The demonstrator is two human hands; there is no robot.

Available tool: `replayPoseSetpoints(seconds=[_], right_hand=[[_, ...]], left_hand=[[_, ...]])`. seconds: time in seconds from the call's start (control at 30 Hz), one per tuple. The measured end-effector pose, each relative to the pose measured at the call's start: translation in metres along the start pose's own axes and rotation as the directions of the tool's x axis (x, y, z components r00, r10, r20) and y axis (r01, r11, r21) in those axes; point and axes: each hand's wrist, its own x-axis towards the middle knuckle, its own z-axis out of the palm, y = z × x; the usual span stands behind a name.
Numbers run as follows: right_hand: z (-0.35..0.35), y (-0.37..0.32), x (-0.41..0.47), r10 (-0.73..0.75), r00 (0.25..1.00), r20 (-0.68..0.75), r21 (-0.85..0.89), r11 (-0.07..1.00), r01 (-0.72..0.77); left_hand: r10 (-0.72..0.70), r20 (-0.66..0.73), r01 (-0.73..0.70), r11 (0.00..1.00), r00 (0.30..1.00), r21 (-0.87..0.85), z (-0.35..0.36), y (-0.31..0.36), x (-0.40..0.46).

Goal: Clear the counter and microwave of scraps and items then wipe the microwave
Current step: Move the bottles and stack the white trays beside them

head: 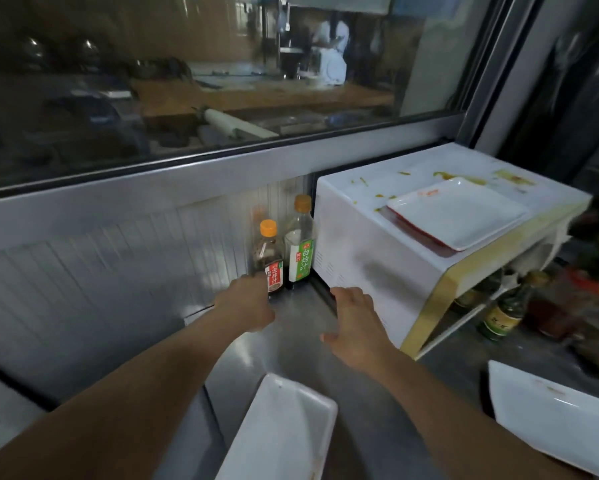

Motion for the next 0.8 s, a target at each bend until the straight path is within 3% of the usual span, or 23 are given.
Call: replayPoseSetpoints(seconds=[0.43, 0.8], right_hand=[[-0.070, -0.002, -0.097, 0.034, 0.990, -0.137, -0.029, 0.999, -0.038], [-0.106, 0.071, -0.161, 0.254, 0.935, -0.249, 0.070, 0.967, -0.244]], left_hand=[[0.259, -0.019, -0.260, 0.963, 0.966, -0.073, -0.029, 0.066, -0.084], [0.444, 0.073, -0.436, 0.894, 0.893, -0.098, -0.010, 0.151, -0.113]])
